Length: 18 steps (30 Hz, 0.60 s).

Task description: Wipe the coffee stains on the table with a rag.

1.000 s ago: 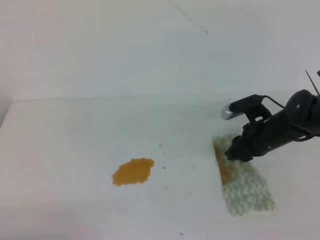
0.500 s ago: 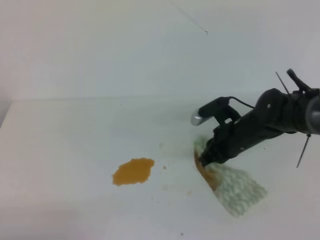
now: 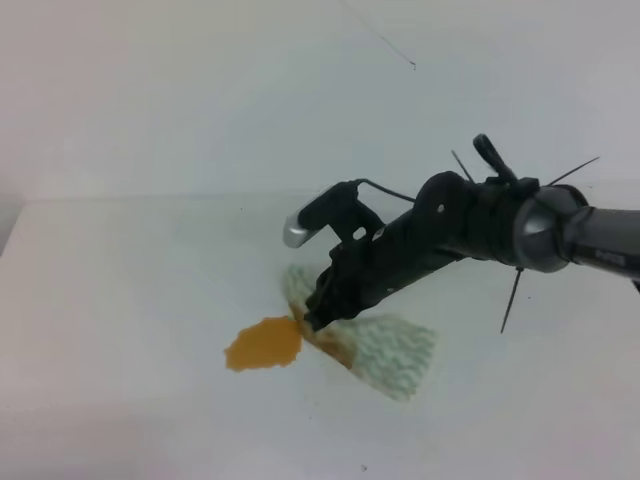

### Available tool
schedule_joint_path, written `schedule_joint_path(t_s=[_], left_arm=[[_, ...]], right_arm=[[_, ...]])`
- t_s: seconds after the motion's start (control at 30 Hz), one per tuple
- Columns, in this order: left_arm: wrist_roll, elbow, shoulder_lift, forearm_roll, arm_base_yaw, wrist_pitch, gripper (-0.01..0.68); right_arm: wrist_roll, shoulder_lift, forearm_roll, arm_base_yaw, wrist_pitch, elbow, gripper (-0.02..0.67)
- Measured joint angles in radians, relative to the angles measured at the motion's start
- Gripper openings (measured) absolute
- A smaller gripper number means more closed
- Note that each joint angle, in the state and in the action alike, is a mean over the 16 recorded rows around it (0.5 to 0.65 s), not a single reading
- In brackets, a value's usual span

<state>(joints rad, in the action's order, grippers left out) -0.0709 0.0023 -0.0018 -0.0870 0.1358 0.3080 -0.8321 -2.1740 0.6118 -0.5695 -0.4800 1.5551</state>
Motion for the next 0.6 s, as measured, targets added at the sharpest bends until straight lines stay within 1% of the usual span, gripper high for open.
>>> schedule_joint_path(t_s=[0.3,0.6], left_arm=[[0.000,0.000,0.000,0.000,0.000,0.003,0.001],[0.000,0.000,0.000,0.000,0.000,0.003,0.001]], right_arm=[[0.032,-0.111,0.044,-0.021,-0.112,0.138,0.023],[0.045,-0.140,0.062,-0.060,-0.168,0.225,0.022]])
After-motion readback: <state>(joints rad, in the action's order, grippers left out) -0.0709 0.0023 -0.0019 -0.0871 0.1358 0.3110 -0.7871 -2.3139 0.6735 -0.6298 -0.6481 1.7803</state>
